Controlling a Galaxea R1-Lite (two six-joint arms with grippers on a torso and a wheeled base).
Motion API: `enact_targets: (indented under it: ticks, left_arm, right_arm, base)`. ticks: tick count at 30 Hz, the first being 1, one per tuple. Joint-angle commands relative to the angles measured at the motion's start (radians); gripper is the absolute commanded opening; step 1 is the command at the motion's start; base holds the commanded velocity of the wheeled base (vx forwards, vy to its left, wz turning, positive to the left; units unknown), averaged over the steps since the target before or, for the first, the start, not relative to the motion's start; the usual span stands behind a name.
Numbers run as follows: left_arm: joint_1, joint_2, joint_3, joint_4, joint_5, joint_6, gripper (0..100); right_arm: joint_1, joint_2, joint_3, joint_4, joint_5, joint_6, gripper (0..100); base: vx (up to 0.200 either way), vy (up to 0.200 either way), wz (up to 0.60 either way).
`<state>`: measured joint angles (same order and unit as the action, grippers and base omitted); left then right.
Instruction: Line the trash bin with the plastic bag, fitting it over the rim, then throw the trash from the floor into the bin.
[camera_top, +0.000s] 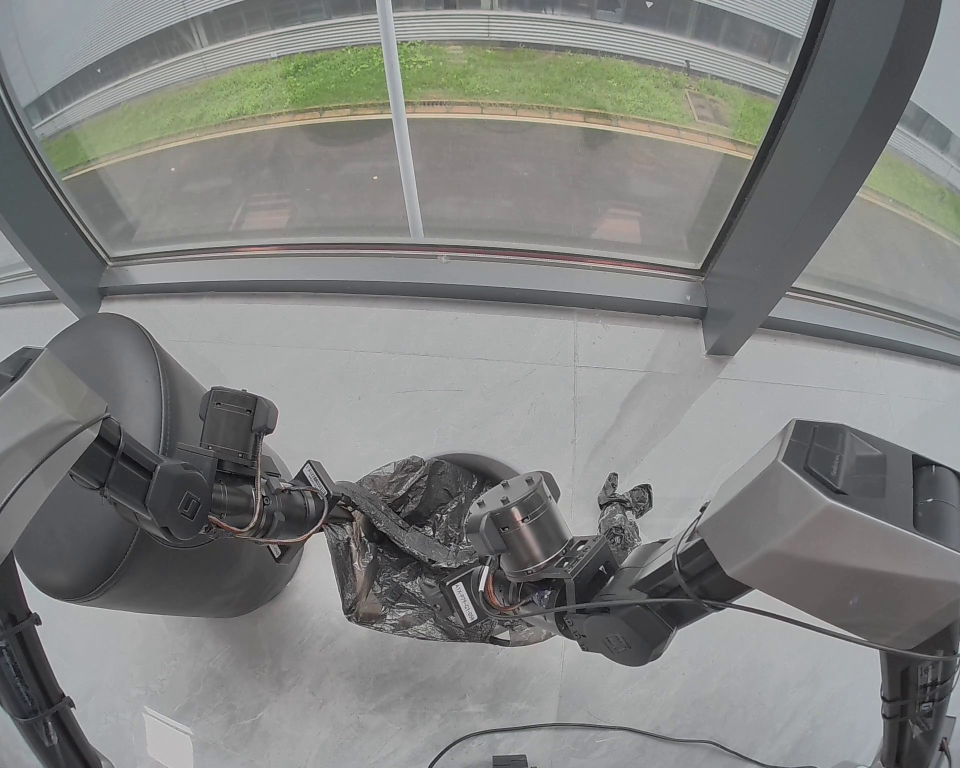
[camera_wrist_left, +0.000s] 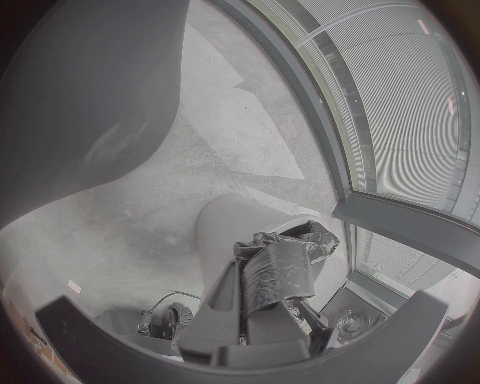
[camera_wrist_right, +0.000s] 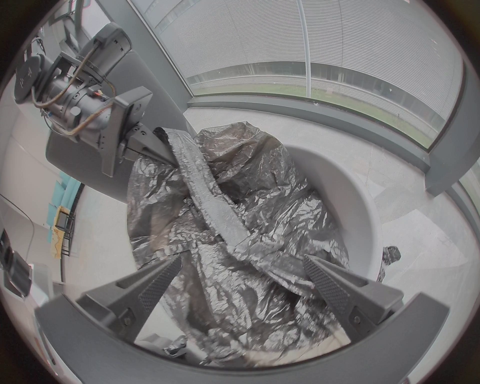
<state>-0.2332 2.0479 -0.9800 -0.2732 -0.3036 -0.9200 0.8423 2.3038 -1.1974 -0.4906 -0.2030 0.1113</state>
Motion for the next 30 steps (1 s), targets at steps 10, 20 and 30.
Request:
enact_targets:
  ticks: [10, 20, 30]
  left_arm:
    - [-0.006, 0.002, -0.005, -0.001, 0.000, 0.000, 0]
    - [-0.006, 0.005, -0.006, -0.001, 0.001, 0.000, 0]
    - [-0.006, 0.006, -0.009, -0.003, 0.001, 0.000, 0]
  right_arm:
    - [0.086, -0.126, 0.124, -0.003, 0.178, 0.160, 100]
    - [0.084, -0.038, 0.090, -0.006, 0.178, 0.162, 100]
    - [0.087, -0.017, 0.087, -0.006, 0.182, 0.165, 100]
  base:
    - [0.000, 0.000, 0.00]
    - [0.000, 0.000, 0.00]
    - [0.000, 0.000, 0.00]
